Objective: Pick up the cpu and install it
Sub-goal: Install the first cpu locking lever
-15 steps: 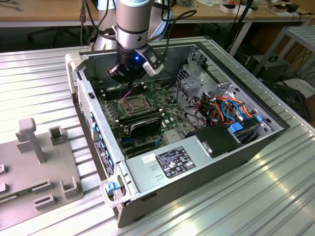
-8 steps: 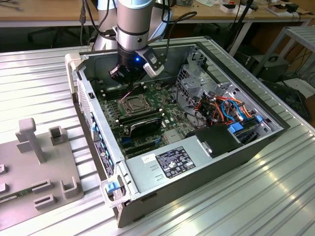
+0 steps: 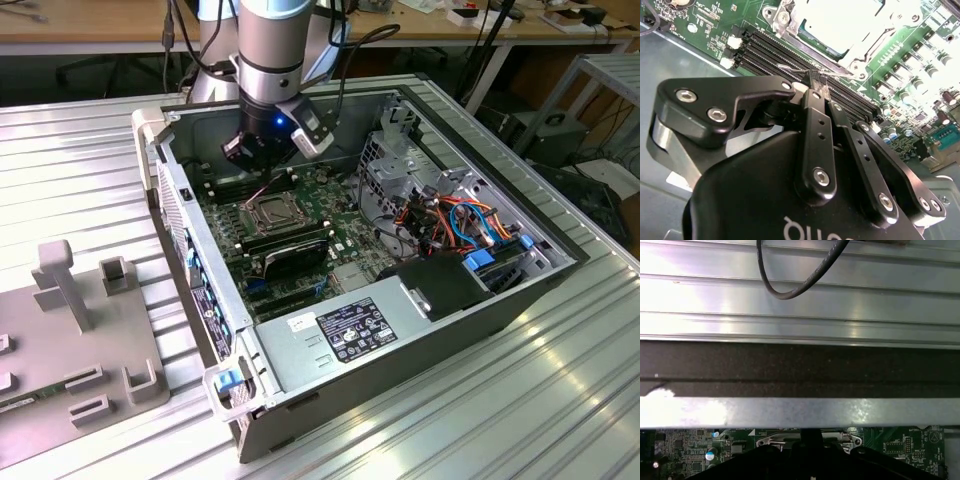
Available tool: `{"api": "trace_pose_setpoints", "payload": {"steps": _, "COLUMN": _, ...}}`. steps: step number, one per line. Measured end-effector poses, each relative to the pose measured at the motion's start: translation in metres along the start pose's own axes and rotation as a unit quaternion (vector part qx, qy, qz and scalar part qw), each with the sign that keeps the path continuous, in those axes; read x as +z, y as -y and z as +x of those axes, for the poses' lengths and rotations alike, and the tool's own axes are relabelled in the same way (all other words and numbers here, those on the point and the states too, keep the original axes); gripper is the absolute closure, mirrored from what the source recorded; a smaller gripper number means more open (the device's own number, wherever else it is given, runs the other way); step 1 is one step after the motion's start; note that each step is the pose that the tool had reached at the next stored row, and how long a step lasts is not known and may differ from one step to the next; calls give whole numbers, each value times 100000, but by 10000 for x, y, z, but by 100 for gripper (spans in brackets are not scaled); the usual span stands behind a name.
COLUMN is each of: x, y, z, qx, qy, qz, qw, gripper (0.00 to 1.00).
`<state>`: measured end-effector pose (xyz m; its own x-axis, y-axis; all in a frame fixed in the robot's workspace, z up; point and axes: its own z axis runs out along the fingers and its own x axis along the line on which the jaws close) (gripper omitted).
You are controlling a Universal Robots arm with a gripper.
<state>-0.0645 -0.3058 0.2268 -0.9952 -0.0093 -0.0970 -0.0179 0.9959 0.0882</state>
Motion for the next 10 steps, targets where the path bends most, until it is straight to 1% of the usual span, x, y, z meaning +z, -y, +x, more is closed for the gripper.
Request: {"api": "trace_pose_setpoints", "payload": {"steps": 10, "x": 86, "y": 8, "z": -52, "qx": 27, "qy": -237, "qz": 25, "qw": 100000, "gripper": 89}}
